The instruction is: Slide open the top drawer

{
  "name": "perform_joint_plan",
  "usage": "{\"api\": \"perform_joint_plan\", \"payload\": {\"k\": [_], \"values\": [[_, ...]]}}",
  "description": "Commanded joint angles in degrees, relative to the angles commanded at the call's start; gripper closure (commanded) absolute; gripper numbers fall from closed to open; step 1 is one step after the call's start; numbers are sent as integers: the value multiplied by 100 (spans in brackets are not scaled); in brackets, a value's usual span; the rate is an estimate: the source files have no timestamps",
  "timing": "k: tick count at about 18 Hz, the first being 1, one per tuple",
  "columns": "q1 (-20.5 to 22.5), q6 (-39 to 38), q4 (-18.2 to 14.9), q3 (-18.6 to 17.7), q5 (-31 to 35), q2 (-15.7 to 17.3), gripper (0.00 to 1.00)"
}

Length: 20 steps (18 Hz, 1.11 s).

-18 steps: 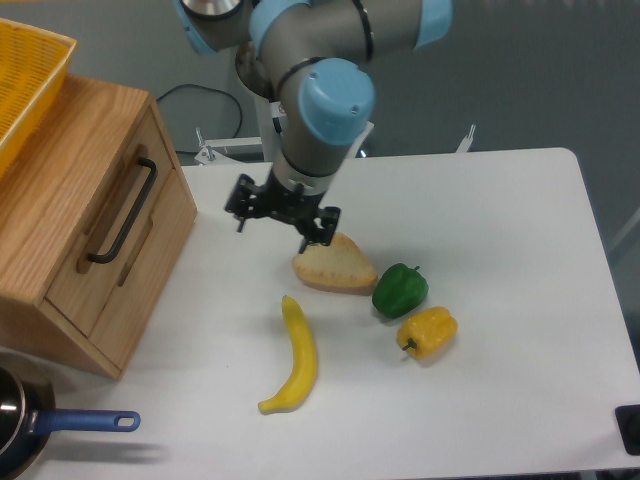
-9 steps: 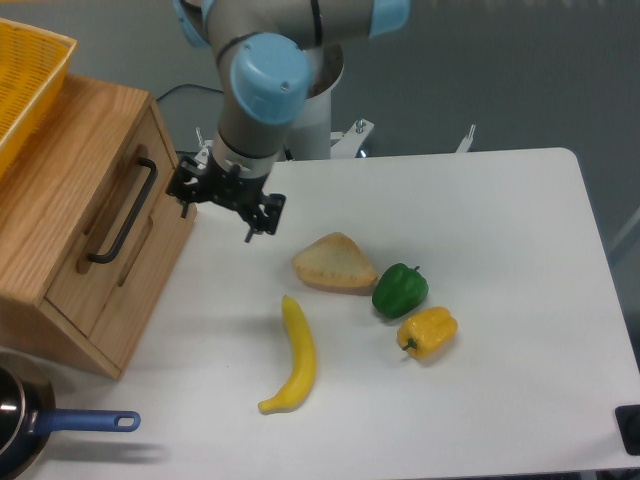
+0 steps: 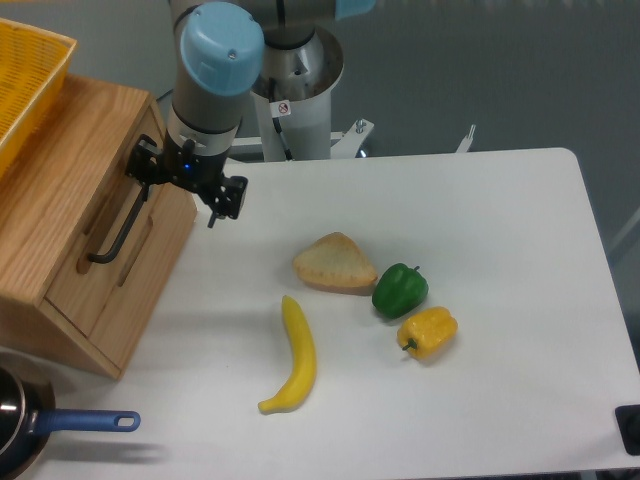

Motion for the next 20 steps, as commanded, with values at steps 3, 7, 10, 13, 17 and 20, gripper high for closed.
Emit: {"api": "perform_joint_plan", "payload": {"k": [3, 7, 10, 13, 17, 20], "values": [[-36, -79, 9, 17, 0, -18, 0], [-132, -88, 26, 18, 0, -70, 0], [-132, -88, 26, 17, 0, -123, 0], [-132, -97, 35, 9, 0, -141, 0], [-132, -97, 26, 9, 0, -167, 0], [-141, -97, 35, 9, 9, -185, 0]]}}
